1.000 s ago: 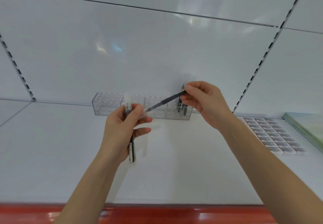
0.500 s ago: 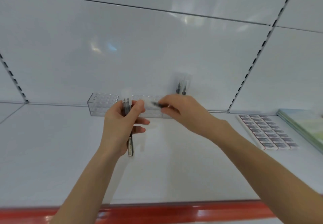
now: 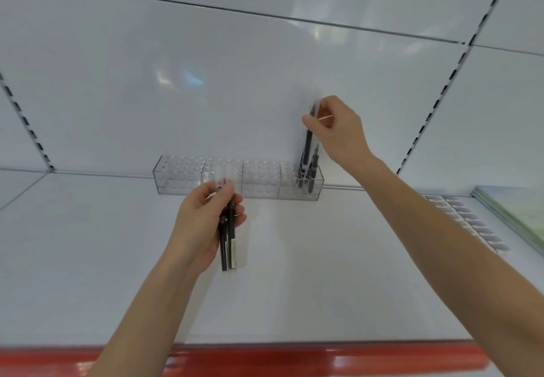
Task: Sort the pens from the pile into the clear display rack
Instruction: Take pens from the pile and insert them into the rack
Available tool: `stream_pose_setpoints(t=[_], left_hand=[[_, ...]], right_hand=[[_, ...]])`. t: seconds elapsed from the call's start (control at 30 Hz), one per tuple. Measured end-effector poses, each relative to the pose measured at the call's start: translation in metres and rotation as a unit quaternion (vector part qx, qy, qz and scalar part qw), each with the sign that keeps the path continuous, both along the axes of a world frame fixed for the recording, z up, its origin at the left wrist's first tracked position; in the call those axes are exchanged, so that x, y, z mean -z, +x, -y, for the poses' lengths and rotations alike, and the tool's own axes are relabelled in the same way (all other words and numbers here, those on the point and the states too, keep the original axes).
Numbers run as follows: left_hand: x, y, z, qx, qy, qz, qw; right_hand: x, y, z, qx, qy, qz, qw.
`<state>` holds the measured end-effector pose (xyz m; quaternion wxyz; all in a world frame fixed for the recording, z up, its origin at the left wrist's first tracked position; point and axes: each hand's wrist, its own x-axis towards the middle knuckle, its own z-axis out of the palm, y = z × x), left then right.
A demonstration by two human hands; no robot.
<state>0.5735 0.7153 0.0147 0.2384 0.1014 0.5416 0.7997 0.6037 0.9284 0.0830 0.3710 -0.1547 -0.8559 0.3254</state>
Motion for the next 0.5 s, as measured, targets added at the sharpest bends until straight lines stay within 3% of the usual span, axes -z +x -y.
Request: stream_pose_setpoints(t=[0.13, 0.5], left_hand=[[0.001, -0.002, 0.001, -0.007, 0.028, 0.007, 1.0], [0.002, -0.004, 0.0, -0.006, 0.042, 0.022, 0.999]], right_hand=[[0.005, 0.004, -0.004, 0.0, 0.02, -0.021, 1.0], [0.019, 0.009, -0.014, 0.02, 0.109, 0.026, 0.994]])
